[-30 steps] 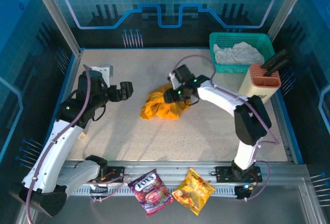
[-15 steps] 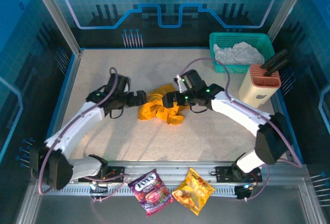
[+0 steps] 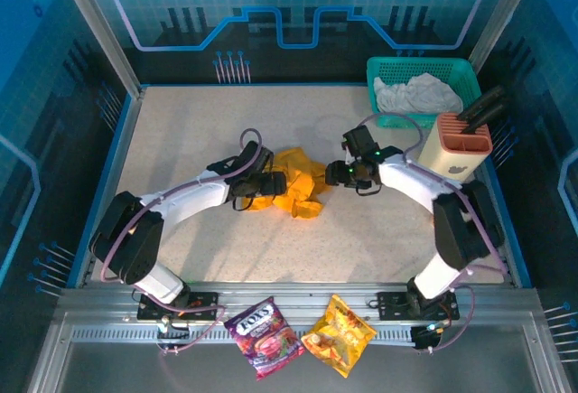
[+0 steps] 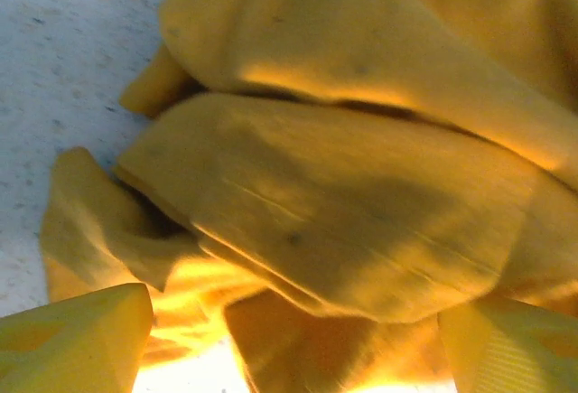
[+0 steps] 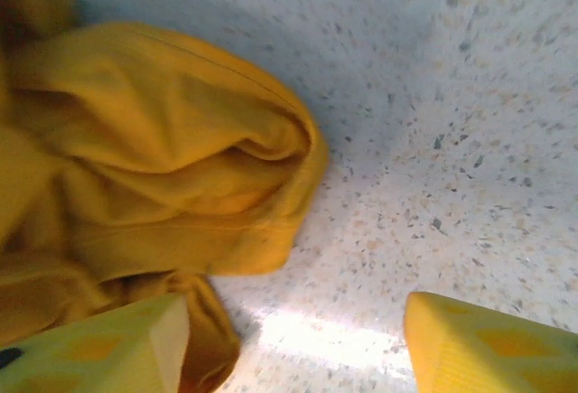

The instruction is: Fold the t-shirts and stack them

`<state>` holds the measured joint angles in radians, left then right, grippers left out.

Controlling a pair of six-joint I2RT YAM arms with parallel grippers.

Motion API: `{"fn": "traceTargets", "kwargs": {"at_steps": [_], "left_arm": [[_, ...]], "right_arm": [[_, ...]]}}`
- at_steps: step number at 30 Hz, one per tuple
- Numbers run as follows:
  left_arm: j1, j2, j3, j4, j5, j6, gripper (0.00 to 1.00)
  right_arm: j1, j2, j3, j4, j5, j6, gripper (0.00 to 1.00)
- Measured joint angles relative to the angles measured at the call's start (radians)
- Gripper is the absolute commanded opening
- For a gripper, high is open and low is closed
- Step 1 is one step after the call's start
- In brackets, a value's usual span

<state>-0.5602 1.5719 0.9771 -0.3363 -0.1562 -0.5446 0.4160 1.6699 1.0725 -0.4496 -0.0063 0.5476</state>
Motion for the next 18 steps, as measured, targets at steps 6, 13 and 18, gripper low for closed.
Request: {"fn": "traceTargets", "kwargs": {"at_steps": [6,13,18], "left_arm": [[0.001,0.008,-0.052,0.059,-0.09,0.001,0.8],[0.001,0.018,-0.06,0.114,-0.135,0.019,0.43],[0.001,0.071,-0.06,0.158,-0.166,0.051,0.0]], "right_arm": [[0.011,0.173,0.047,0.028,0.016,0.037,0.52],[0.062,0.232,0.122,0.057,0.028,0.071,0.33],[0.077,0.238,0.126,0.049,0.059,0.081,0.0]]}}
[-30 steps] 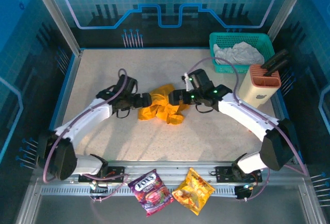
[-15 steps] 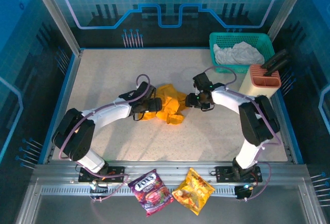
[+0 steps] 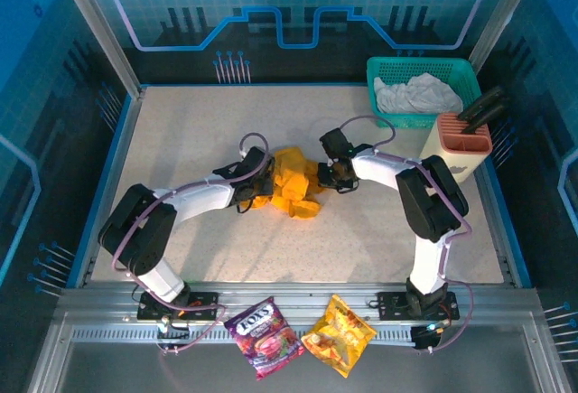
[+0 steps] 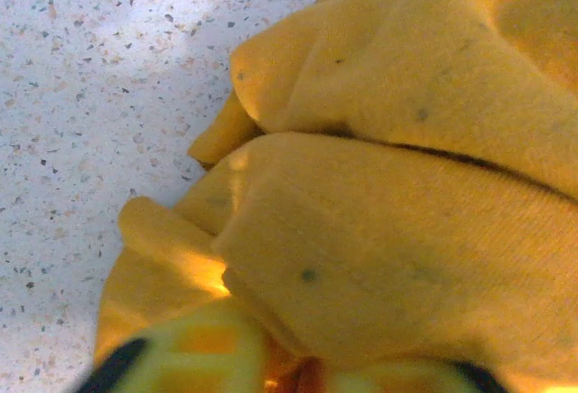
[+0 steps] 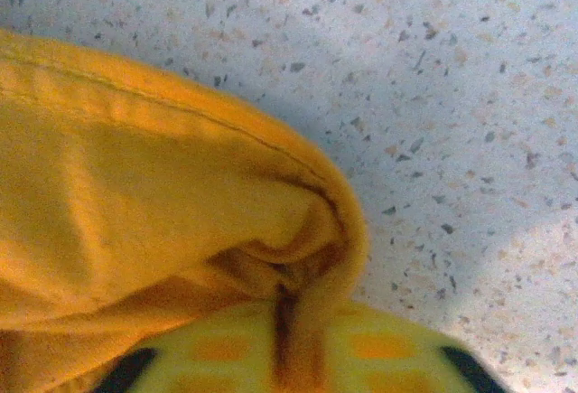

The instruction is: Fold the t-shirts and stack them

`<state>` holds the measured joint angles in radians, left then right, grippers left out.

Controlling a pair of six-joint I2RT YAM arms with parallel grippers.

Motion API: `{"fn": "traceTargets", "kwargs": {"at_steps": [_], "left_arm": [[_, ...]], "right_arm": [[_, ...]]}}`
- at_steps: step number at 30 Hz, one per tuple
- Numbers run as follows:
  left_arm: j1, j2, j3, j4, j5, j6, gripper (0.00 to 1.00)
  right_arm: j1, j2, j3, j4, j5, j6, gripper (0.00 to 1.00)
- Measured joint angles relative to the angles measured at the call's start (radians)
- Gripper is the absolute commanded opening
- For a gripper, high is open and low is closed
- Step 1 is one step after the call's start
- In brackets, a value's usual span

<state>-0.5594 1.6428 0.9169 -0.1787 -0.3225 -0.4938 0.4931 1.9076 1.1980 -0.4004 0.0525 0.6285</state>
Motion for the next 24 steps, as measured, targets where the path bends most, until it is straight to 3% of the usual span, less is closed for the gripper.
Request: {"fn": "traceTargets", "kwargs": {"at_steps": [6,13,18,24], "left_arm": [[0.0,-0.03,-0.001,-0.019,-0.103,0.03,0.0],[-0.009,-0.294,0.009,-0.099,-0.24,0.129,0.0],[-0.023,-0.413,0.03,-0.113,-0.277,0.178,0.06],[-0.022,-0.431,0.031,-0.131,-0.328,0.235,0.12]], "right_arm": [[-0.005,-0.06,0.001,-0.091,0.114,-0.047,0.0],[-0.072,-0.228,0.066,-0.199,0.341,-0.266,0.0],[-0.072,-0.206,0.167,-0.202,0.449,-0.428,0.0],[-0.065,-0.069,0.315,-0.209,0.549,-0.5,0.0]]}}
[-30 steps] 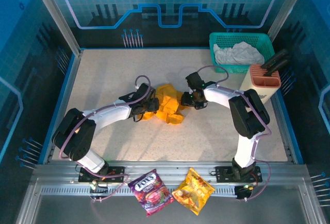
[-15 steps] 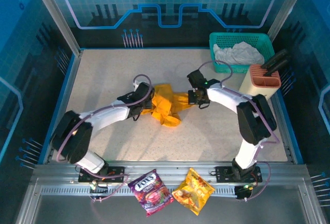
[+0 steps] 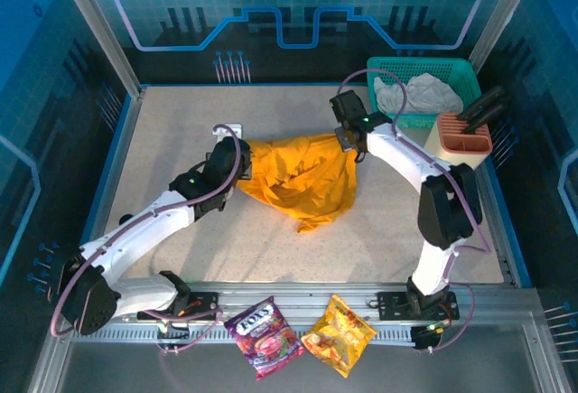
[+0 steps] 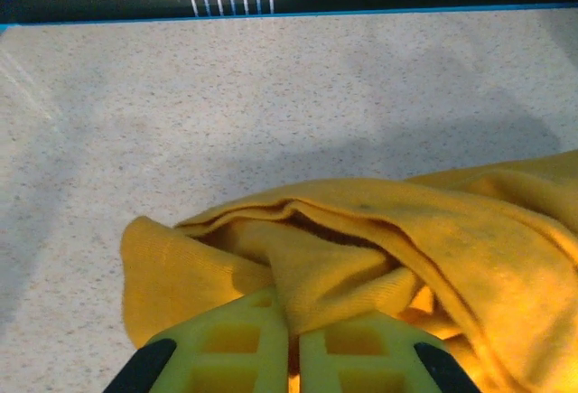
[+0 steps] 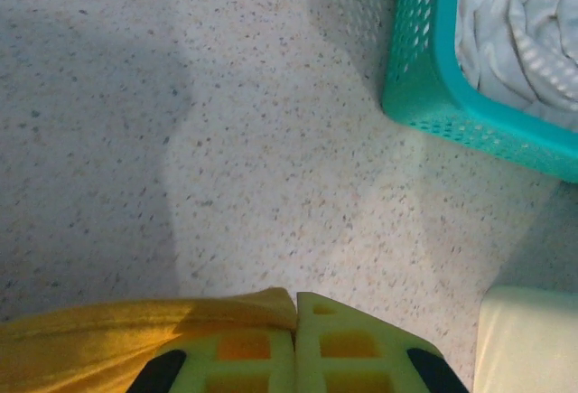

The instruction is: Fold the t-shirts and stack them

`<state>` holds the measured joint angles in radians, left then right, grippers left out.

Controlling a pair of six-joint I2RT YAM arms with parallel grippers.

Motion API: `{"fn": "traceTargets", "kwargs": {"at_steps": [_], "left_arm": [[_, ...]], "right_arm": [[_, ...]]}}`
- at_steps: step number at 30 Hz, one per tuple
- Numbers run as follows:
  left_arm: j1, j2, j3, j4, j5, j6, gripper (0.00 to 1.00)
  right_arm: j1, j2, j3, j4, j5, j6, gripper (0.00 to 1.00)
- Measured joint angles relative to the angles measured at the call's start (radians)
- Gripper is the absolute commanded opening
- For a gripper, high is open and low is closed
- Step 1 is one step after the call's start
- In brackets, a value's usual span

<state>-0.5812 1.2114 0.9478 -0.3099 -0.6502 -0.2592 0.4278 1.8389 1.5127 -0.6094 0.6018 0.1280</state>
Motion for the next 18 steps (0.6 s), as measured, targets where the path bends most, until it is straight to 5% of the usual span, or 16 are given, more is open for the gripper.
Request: {"fn": "traceTargets", "kwargs": {"at_steps": [6,9,13,15,18], "left_arm": [[0.13,0.1,0.103,-0.044,-0.089,0.018,0.28],[0.239,0.224,0.206,-0.084,-0.077,-0.062,0.23],[0.325,0.348,0.246,-0.149,-0.067,-0.177,0.22],[0.328,0.361,0.226,-0.182,-0.064,-0.225,0.3],[0.328,0.344,0.183,-0.202,-0.051,-0.27,0.41]], "right_arm": [[-0.036,0.179,0.187,-0.042,0.093,0.024,0.0],[-0.035,0.28,0.327,-0.086,0.101,0.073,0.0],[-0.036,0.396,0.479,-0.161,0.101,0.148,0.3],[-0.036,0.422,0.495,-0.188,0.095,0.177,0.48],[-0.036,0.425,0.473,-0.213,0.071,0.199,0.6]]}}
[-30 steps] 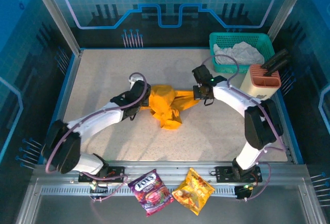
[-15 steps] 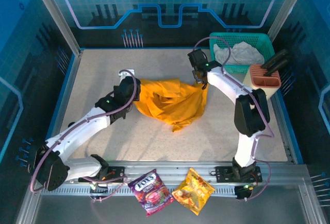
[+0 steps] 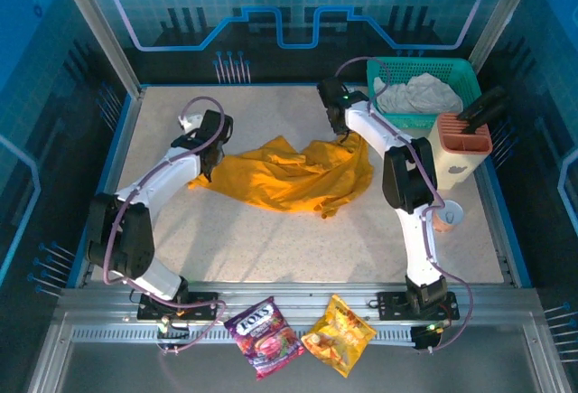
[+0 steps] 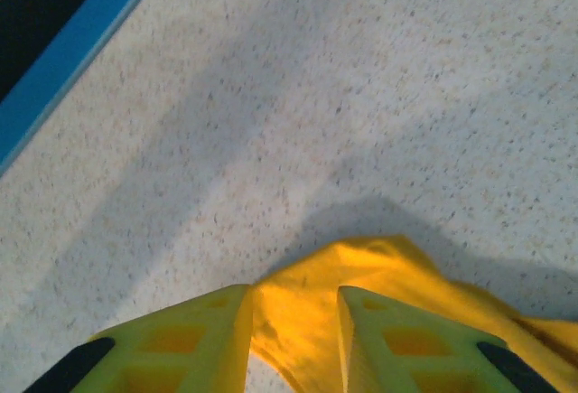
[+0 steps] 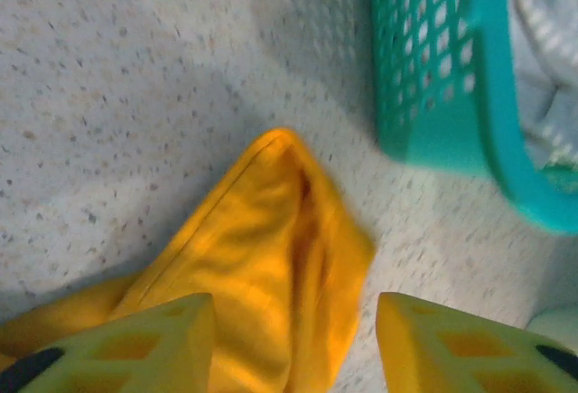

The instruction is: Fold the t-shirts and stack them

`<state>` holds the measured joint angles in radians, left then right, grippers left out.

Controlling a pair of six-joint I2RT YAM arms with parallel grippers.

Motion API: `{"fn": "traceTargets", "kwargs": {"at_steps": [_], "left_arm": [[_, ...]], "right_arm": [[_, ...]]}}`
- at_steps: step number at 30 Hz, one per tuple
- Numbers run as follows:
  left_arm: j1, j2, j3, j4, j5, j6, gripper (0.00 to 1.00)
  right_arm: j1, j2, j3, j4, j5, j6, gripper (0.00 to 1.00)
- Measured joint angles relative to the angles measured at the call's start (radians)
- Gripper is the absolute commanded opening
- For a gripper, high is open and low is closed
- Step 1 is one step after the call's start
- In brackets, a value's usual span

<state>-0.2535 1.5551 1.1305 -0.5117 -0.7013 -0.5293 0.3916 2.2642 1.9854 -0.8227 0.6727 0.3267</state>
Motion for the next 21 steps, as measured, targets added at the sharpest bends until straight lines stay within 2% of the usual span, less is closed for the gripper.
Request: {"fn": "traceTargets", "kwargs": {"at_steps": [1,4,6,10,15,18,21], "left_arm": [[0.0,-0.012,-0.017,0.005,0.016,-0.001,0.47],[-0.005,-0.057,-0.063,0.042,0.099,0.035,0.75],[-0.031,-0.072,-0.066,0.078,0.166,0.089,0.84],[-0.136,-0.038,-0.015,0.123,0.274,0.215,0.85],[-0.275,0.193,0.217,0.133,0.367,0.389,0.81],[-0.305,0.328,0.309,0.144,0.394,0.462,0.77],[-0.302,0.432,0.359,0.139,0.404,0.538,0.67]], "right_arm": [[0.0,-0.007,-0.019,0.005,-0.01,0.004,0.62],[0.002,-0.068,-0.126,0.023,-0.046,0.011,0.68],[0.008,-0.143,-0.225,0.047,-0.069,0.01,0.72],[0.039,-0.335,-0.422,0.117,-0.123,0.002,0.72],[0.057,-0.549,-0.649,0.216,-0.256,-0.001,0.68],[0.053,-0.626,-0.764,0.249,-0.338,0.005,0.67],[0.049,-0.699,-0.874,0.267,-0.406,0.019,0.67]]}}
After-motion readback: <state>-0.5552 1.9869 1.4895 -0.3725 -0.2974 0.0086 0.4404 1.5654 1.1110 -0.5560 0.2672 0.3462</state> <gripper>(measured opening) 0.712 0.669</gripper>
